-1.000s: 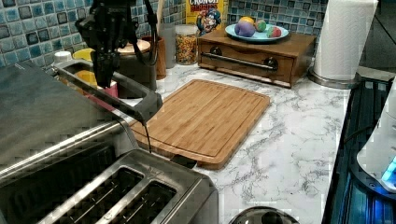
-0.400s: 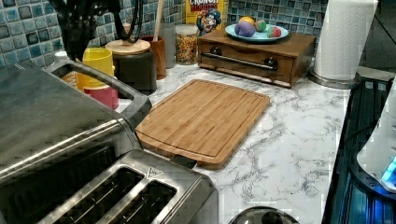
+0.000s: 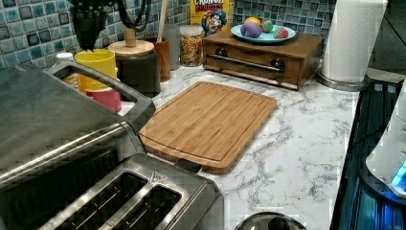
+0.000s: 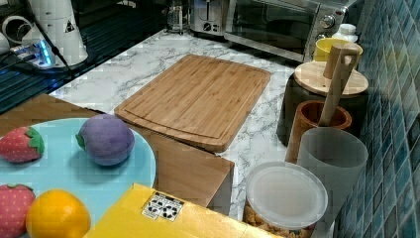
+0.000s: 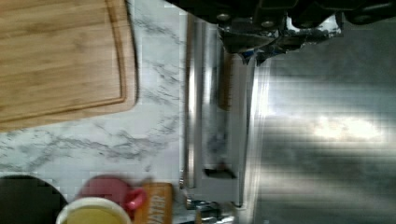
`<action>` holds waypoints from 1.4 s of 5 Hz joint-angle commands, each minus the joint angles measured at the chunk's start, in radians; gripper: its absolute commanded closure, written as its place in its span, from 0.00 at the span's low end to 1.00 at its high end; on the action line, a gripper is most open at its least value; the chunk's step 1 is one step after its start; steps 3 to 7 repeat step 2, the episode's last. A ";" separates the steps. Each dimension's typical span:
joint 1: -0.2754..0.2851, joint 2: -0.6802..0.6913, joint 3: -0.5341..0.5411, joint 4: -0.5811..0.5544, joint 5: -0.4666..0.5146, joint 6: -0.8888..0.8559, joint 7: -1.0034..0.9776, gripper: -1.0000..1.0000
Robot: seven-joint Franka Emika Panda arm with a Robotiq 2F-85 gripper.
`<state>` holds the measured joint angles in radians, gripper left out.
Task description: Close the oven.
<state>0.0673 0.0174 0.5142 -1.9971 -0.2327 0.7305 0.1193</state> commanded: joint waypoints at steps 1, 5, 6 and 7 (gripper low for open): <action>-0.037 -0.018 -0.033 0.073 0.023 -0.010 -0.064 1.00; -0.023 -0.018 -0.046 0.072 0.023 -0.010 -0.064 1.00; -0.023 -0.018 -0.046 0.072 0.023 -0.010 -0.064 1.00; -0.023 -0.018 -0.046 0.072 0.023 -0.010 -0.064 1.00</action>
